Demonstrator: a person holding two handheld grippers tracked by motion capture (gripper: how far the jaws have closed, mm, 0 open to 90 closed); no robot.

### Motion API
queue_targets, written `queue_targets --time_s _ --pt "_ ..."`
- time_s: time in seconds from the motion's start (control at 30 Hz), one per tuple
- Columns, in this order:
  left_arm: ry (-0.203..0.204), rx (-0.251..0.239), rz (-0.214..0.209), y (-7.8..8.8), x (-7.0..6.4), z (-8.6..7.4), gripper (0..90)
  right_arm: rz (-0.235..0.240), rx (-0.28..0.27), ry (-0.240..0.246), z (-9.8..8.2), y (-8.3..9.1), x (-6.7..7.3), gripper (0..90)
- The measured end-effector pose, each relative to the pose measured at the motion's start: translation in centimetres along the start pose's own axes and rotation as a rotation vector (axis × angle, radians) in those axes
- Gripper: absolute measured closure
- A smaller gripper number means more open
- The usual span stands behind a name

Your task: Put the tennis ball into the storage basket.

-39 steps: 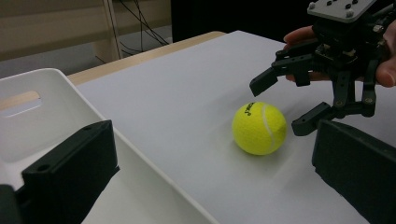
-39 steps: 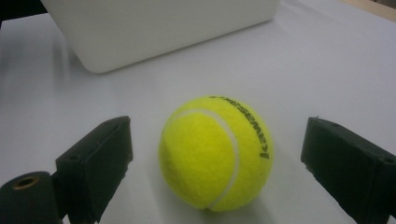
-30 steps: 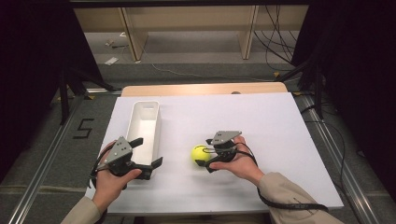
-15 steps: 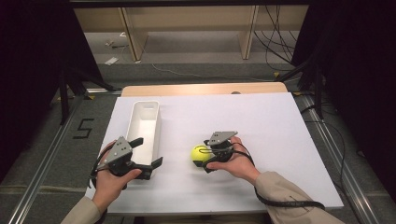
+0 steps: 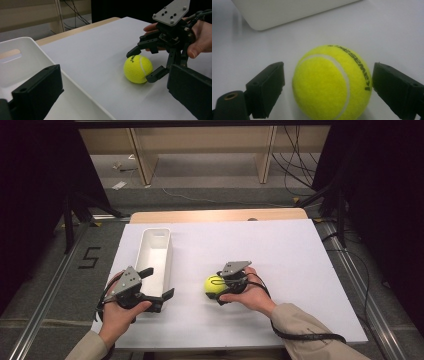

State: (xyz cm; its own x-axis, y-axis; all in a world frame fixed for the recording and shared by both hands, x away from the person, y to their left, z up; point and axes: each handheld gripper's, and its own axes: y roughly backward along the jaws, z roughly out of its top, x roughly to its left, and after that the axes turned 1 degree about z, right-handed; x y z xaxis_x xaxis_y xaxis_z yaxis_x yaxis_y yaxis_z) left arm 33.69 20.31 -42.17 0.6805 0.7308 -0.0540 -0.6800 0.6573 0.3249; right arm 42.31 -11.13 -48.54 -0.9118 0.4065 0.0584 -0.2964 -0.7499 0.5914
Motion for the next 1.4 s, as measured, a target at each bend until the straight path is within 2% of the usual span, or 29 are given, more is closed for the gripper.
queue_targets --time_s 0.83,1.13,1.4 --pt "-0.001 0.002 -0.002 -0.06 0.03 -0.02 0.0 -0.001 0.018 -0.007 -0.21 -0.67 -0.22 17.1" --pt "0.001 0.003 -0.001 -0.05 0.00 -0.03 0.0 -0.002 0.029 -0.004 -0.32 -0.76 -0.16 23.9" --pt "-0.002 0.003 -0.002 -0.05 0.01 -0.02 0.0 -0.005 0.033 -0.006 -0.33 -0.78 -0.16 25.5"
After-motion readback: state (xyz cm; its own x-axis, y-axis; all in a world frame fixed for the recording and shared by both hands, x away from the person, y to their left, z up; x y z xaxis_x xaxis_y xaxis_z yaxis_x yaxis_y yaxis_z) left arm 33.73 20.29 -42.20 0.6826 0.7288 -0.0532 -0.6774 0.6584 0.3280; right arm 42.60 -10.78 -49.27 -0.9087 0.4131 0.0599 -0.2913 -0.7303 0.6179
